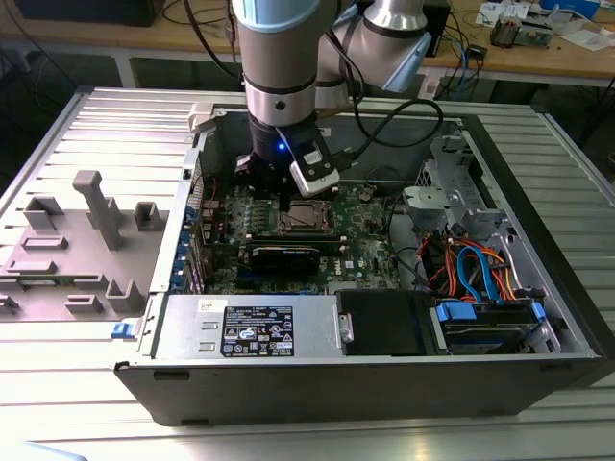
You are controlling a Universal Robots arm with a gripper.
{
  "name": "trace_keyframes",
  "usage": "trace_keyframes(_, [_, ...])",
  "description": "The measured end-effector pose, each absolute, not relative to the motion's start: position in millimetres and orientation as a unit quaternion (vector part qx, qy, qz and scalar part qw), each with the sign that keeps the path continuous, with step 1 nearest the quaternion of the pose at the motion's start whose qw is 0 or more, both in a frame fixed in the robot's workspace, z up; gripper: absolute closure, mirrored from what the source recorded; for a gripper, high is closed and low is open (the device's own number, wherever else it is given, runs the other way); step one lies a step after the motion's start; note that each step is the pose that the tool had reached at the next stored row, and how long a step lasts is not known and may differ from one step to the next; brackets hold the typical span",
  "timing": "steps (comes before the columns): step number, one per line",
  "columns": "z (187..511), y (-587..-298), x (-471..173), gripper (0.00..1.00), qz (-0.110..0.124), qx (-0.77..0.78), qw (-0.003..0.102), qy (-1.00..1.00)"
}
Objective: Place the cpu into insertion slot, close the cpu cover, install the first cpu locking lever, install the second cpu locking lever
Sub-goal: 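Install the second cpu locking lever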
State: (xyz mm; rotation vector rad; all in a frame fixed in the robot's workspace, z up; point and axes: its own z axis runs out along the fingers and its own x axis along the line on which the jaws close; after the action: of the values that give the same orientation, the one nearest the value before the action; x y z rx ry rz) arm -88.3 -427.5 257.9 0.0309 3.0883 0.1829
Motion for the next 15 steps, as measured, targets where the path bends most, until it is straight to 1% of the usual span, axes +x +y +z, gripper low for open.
trace_keyframes(5, [257.9,-427.7,-80.5,0.89,0.056,0.01,0.02,0.998])
trace_keyframes(15, [255.7,-431.3,-75.7,0.89,0.052,0.012,0.018,0.998])
